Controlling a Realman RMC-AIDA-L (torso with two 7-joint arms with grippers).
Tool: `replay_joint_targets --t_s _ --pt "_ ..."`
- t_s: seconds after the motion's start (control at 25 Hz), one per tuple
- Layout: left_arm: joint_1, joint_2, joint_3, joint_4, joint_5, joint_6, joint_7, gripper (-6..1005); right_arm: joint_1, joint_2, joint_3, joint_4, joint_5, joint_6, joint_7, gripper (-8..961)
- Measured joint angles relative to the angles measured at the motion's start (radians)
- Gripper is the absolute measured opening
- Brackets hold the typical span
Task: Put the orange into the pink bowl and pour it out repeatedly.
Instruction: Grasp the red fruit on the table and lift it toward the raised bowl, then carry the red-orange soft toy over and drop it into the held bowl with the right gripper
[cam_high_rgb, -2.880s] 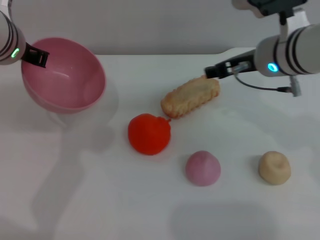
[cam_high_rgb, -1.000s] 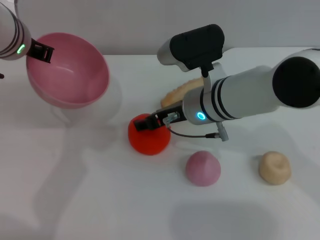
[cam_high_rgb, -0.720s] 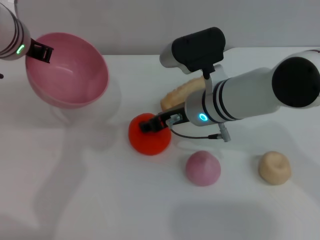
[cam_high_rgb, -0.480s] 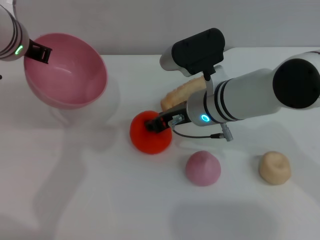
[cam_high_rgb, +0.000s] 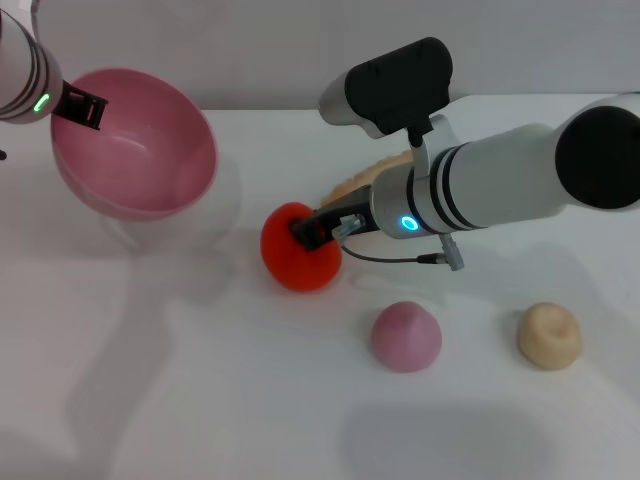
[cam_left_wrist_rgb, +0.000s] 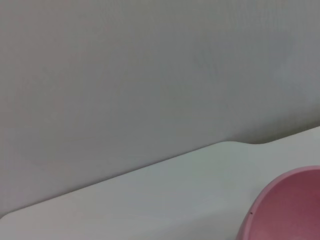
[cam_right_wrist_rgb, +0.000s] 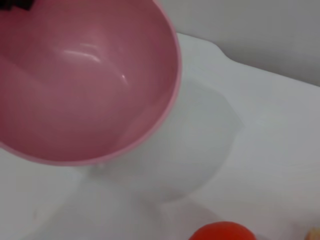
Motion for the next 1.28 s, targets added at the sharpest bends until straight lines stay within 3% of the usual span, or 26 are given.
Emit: replay_joint_targets --t_s 0.2,0.56,0.92,1.08,1.28 --pt "0.001 0.000 0.009 0.002 0.000 0.001 0.000 47 -0.057 0.001 0.033 -0.131 -0.075 0.052 0.007 158" --pt "-0.006 -0.001 0.038 0.003 0.000 0.002 -0.007 47 -0.243 0.007 0.140 -0.579 -0.334 0.249 0.079 100" --pt "-0.012 -0.007 0.110 0.005 -0.003 -0.006 -0.039 47 -0.303 0.012 0.185 -0.893 -0.447 0.396 0.092 57" --pt "-0.019 -0.008 0.154 0.007 -0.008 -0.005 -0.064 47 -0.297 0.012 0.185 -0.927 -0.467 0.407 0.099 57" --pt "-0.030 -0.011 0.196 0.014 -0.029 -0.004 -0.088 47 -0.275 0.008 0.162 -0.865 -0.457 0.373 0.101 56"
